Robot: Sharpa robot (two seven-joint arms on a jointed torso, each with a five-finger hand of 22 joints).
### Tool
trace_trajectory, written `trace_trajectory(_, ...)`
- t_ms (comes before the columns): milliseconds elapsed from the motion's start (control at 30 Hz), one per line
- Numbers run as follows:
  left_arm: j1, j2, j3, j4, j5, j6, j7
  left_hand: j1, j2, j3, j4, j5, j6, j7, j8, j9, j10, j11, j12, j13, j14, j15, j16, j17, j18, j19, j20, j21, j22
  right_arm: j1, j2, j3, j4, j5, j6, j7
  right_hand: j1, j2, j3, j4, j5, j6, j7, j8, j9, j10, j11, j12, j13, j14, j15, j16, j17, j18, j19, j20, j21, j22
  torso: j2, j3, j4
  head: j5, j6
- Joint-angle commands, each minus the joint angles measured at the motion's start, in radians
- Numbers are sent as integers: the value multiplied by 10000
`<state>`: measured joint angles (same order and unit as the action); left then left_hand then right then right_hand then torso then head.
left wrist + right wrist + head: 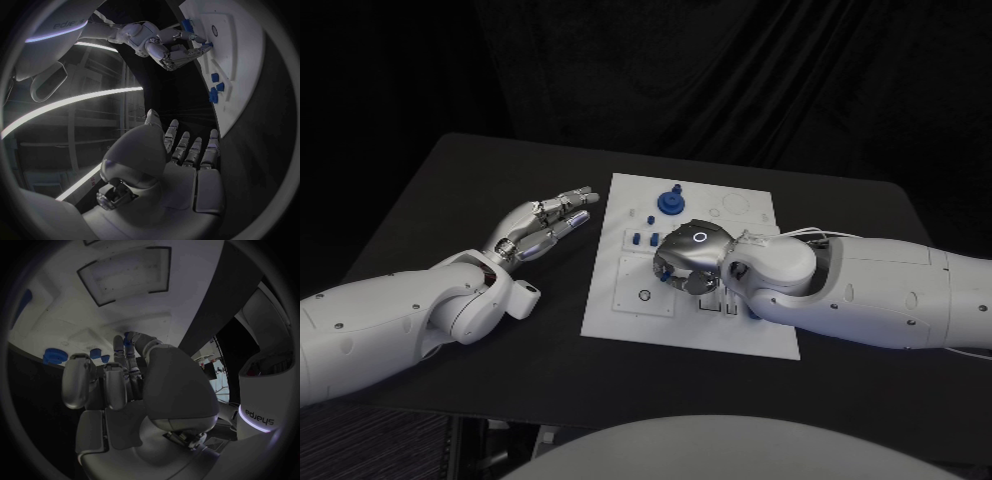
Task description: Assemble the parts on the task board
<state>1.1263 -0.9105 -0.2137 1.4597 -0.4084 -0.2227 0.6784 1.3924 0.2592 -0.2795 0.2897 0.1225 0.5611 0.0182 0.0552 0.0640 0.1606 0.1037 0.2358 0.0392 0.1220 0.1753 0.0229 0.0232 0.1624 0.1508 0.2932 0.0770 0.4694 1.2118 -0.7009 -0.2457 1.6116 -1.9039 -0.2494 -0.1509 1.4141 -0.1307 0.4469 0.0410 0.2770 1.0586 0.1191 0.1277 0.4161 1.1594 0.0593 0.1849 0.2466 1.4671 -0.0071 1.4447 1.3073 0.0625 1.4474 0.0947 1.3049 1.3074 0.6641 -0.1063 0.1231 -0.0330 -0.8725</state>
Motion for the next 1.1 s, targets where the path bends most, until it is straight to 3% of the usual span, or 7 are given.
trace_trajectory(33, -16, 20, 9, 7, 38, 132, 1201, 35, 76, 5, 6, -17, -12, 60, -7, 15, -35, 22, 2, 3, -25, 69, 32, 10, 105, 77, -3, 60, -12, -31, -12, -4, 9, -81, 160, -216, -15, -72, 4, -41, 55, -14, 48, -56, -19, 31, 46, -80, -5, 315, -32, -43, 180, -20, -5, 4, -56, 1836, 2, -4, 7, -5, -1)
trace_trajectory(233, -18, 32, 9, -8, 38, 140, 1179, 41, 81, 2, 7, -17, 13, 87, -1, 19, -39, 13, 0, 3, -26, 74, 32, 9, 100, 84, -3, 64, -6, -37, 9, -4, 1, -81, 163, -215, -84, -90, 9, -29, 56, -144, 97, -165, -78, -44, 94, -170, -39, 296, 7, -63, 153, -16, -30, 27, -94, 1825, -1, -7, 5, -15, -1)
trace_trajectory(300, -18, 36, 9, -13, 38, 139, 1176, 41, 81, 2, 7, -17, 13, 87, -1, 19, -39, 13, 0, 3, -26, 74, 32, 9, 100, 84, -3, 64, -6, -38, 11, -4, -4, -81, 134, -218, -387, -233, 3, 149, 70, -1154, 254, -683, -411, -518, 256, -468, -159, 237, 167, -129, 46, 10, -123, 126, -255, 1779, -4, -4, 3, -11, -1)
trace_trajectory(500, -20, 36, 9, -26, 38, 137, 1167, 49, 85, 1, 6, -17, 16, 107, 0, 20, -44, 8, 0, 3, -28, 78, 32, 9, 95, 87, -3, 65, -9, -39, -22, -4, 5, -81, -22, -218, -674, -450, -324, 382, 43, -3231, -508, -654, -1165, -1792, 552, -981, -364, 67, 315, -281, -225, 90, -343, 329, -636, 1674, -5, 0, 0, 3, -1)
trace_trajectory(633, -22, 34, 9, -31, 38, 137, 1164, 49, 85, 1, 6, -17, 16, 107, 0, 20, -44, 8, 0, 3, -28, 78, 32, 9, 95, 87, -3, 65, -9, -39, -101, -4, 44, -82, -267, -196, -586, -392, -911, 532, 65, -4170, -687, -661, -1661, -2483, 666, -1061, -402, -90, 354, -425, -475, 151, -513, 381, -939, 1595, -7, 2, -5, 11, -1)
trace_trajectory(900, -24, -2, 9, -11, 38, 123, 1153, 56, 87, 0, 4, -17, 23, 115, 1, 22, -45, 7, 2, 3, -23, 81, 33, 10, 92, 89, -2, 66, -13, 182, -663, 16, 497, 206, -831, -271, -446, -344, -1384, 781, 81, -3973, -705, -570, -1780, -2816, 684, -952, -397, -174, 314, -523, -639, 191, -605, 355, -1146, 1544, -2, 3, 2, -68, -1)
trace_trajectory(1100, -25, -45, 9, 20, 38, 87, 1145, 60, 88, 0, 3, -17, 29, 118, 1, 23, -45, 6, 3, 3, -20, 82, 33, 10, 91, 94, -2, 69, -2, 921, -1631, 21, 1076, 742, -638, -390, -262, -277, -1605, 1034, 84, -3109, -524, -264, -1779, -2794, 643, -632, -337, -143, 295, -507, -621, 178, -552, 327, -1128, 1561, -14, 5, 9, -77, -1)
